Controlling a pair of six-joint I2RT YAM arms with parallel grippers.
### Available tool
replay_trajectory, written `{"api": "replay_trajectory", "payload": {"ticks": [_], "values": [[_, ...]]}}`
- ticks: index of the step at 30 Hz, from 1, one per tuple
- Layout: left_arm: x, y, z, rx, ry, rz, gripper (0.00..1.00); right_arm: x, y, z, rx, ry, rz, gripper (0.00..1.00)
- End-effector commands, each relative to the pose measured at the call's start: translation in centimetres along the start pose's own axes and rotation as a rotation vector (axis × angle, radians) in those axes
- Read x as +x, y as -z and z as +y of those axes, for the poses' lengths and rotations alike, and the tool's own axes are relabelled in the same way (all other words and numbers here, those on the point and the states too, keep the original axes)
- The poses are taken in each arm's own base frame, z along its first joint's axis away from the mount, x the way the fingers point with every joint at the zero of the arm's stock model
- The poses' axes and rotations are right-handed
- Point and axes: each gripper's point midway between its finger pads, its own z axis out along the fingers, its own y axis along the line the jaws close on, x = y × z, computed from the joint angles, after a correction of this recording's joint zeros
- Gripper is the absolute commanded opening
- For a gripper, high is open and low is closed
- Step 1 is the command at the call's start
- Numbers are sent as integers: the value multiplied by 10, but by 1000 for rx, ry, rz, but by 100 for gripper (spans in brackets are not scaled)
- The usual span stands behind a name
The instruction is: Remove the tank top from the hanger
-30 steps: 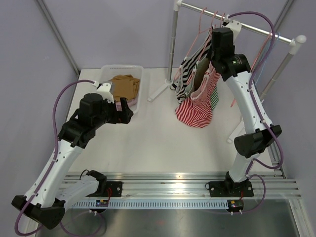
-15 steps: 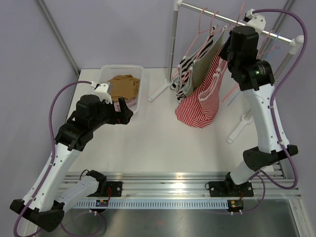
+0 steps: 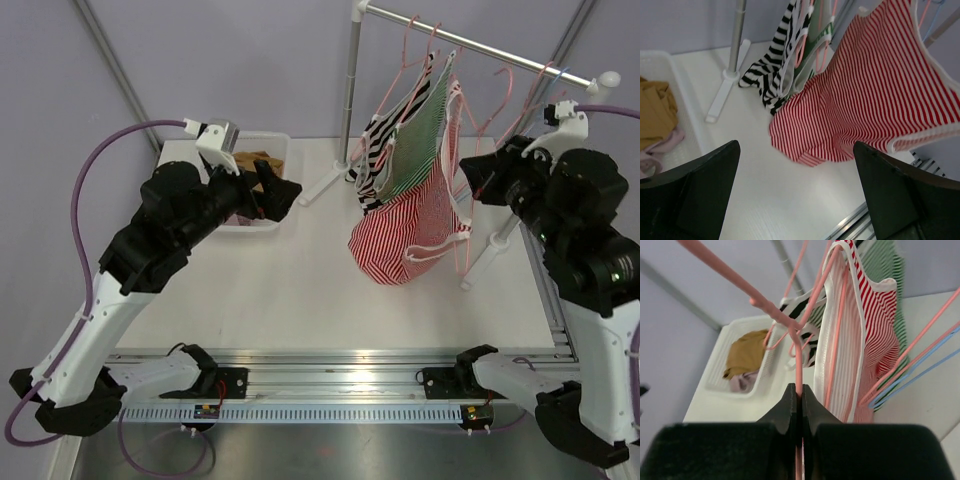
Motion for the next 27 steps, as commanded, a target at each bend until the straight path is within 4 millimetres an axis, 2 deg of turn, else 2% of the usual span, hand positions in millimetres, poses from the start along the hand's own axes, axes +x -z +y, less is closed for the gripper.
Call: {"api": "replay_trajectory", "payload": {"ticks": [1, 4, 6, 9, 13, 15, 16, 17, 22, 25, 26, 27], "values": [[-51, -13, -27, 32, -64, -150, 99, 9, 45, 41, -272, 37, 46, 0], [-65, -25, -61, 118, -115, -197, 99, 28, 70, 55, -395, 41, 118, 0], [-74, -30, -87, 214, -124, -236, 99, 40, 77, 63, -464, 40, 153, 0], [-73, -34, -119, 339, -163, -255, 99, 48, 91, 70, -533, 38, 175, 0], [-53, -49, -147, 433, -200, -228, 99, 51, 98, 72, -559, 39, 181, 0], [-49, -57, -150, 441, -186, -225, 97, 51, 101, 75, -586, 42, 181, 0], [-48, -60, -149, 430, -179, -222, 93, 51, 102, 76, -594, 41, 180, 0], [-40, -71, -148, 415, -180, -199, 91, 51, 103, 78, -609, 43, 178, 0], [-34, -96, -141, 348, -194, -178, 81, 57, 113, 83, -664, 49, 185, 0], [-29, -109, -137, 311, -205, -166, 65, 59, 114, 81, -661, 60, 177, 0], [-27, -111, -135, 299, -208, -162, 50, 59, 115, 81, -660, 62, 176, 0], [-22, -117, -130, 272, -212, -147, 41, 59, 114, 80, -656, 66, 171, 0]]}}
